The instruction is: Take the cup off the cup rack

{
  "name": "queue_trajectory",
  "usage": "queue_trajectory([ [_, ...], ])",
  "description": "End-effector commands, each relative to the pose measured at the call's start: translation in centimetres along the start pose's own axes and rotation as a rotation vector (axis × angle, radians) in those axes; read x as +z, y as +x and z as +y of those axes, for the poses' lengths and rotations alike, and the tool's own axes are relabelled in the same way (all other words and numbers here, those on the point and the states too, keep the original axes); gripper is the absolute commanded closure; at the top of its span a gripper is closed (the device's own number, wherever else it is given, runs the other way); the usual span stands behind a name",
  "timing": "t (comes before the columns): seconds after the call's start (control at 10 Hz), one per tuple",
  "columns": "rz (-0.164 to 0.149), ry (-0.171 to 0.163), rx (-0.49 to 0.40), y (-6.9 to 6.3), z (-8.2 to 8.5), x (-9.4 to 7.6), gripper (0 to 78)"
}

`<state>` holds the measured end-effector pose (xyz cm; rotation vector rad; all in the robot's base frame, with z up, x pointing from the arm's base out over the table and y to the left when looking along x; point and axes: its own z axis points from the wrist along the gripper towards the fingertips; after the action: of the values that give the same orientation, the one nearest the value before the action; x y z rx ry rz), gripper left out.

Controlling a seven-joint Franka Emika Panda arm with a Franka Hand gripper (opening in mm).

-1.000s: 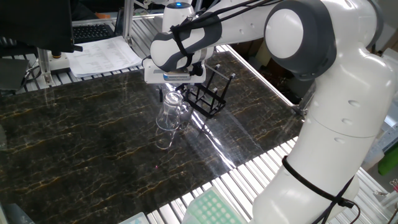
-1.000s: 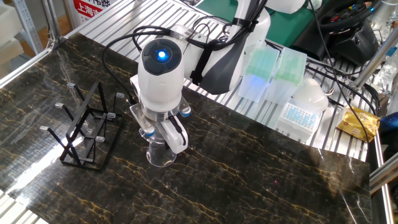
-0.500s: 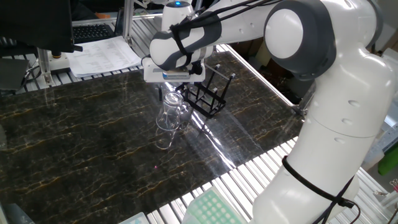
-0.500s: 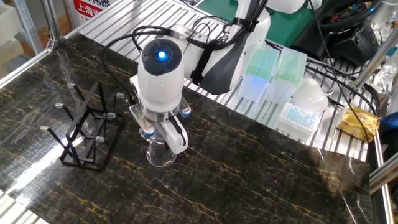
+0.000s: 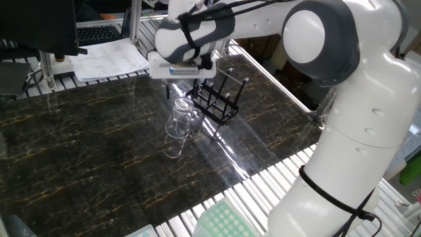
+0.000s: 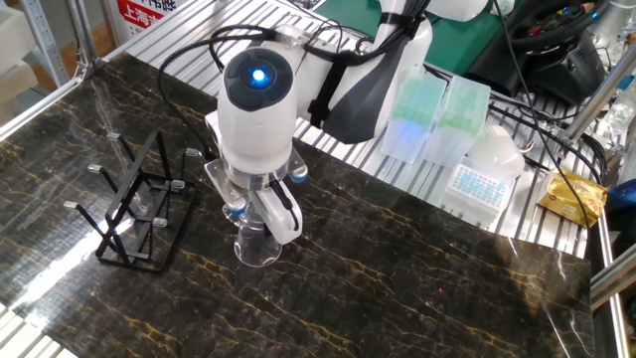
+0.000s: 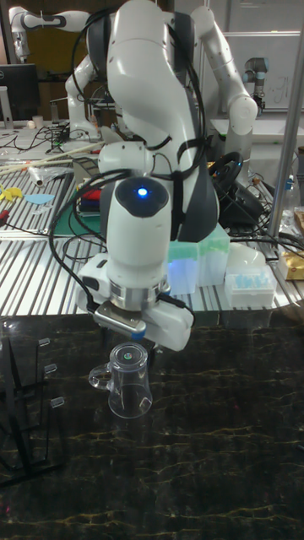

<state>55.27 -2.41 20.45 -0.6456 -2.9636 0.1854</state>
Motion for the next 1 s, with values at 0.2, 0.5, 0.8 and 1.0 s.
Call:
queue_trajectory([
  [0.2, 0.022, -0.015, -0.02, 0.0, -2.0, -7.9, 0.1],
  [0.5, 0.05, -0.026, -0.049, 0.1, -4.4, -11.8, 0.1],
  [0.8, 0.068, -0.019, -0.099, 0.2, -7.1, -14.9, 0.1],
  [1.0, 0.059, -0.014, -0.112, 0.4, -8.0, -15.6, 0.1],
])
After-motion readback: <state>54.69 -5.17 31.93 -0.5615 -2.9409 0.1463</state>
